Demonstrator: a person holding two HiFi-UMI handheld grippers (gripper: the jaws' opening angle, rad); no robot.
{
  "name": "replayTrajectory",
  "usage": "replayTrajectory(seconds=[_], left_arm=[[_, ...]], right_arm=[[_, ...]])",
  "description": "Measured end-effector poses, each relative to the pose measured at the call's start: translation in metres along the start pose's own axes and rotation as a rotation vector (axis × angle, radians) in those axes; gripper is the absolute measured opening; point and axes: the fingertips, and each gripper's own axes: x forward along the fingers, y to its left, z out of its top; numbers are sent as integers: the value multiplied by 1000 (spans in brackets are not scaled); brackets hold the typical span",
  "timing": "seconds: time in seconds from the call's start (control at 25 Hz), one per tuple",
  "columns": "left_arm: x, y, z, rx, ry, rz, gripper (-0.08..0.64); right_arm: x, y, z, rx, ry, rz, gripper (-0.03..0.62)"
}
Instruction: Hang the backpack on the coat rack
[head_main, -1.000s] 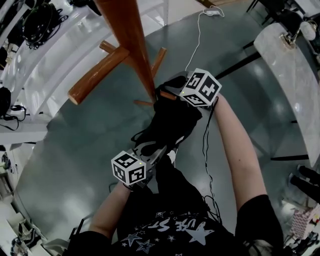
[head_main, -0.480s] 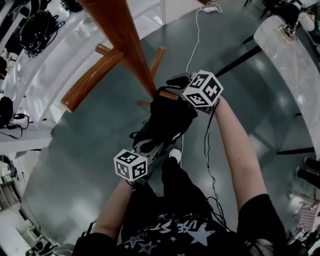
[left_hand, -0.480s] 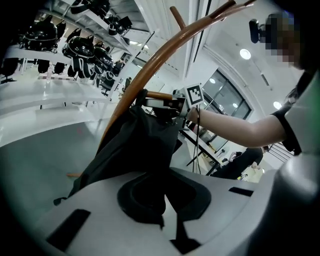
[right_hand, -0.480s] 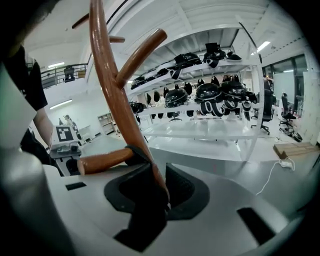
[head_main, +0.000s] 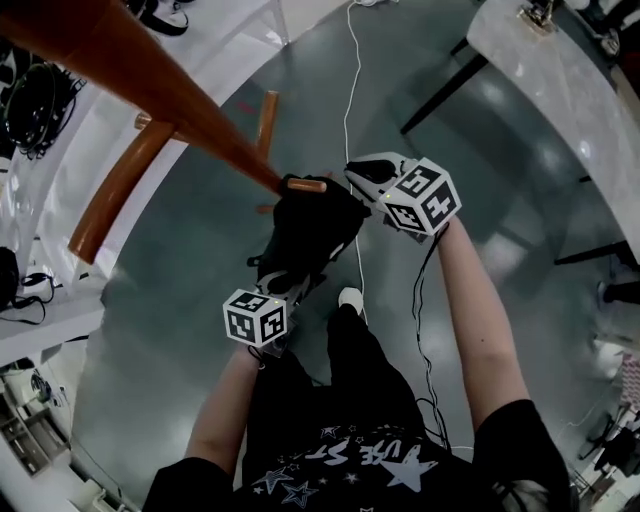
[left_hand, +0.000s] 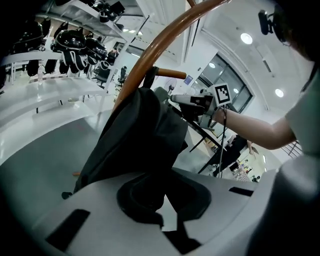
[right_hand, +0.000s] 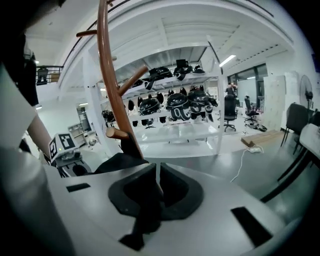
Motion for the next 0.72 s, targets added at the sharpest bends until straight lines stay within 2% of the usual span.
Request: replayTrajectory(seconds=[0.2,0.44,0.56,0.72], left_arm=[[9,11,-7,39,58,3,25],[22,14,-12,71,104,-22,25],[29,16,-17,96,133,-1,34],[36,10,-23,115,171,-16,115]], right_arm=[[-35,15,2,67,-88,-93,34],[-65,54,-8,131,-141,-170,34],[-74,70,-17,162,-150,-207,34],[-93,91,-23,200,-181,-275,34]])
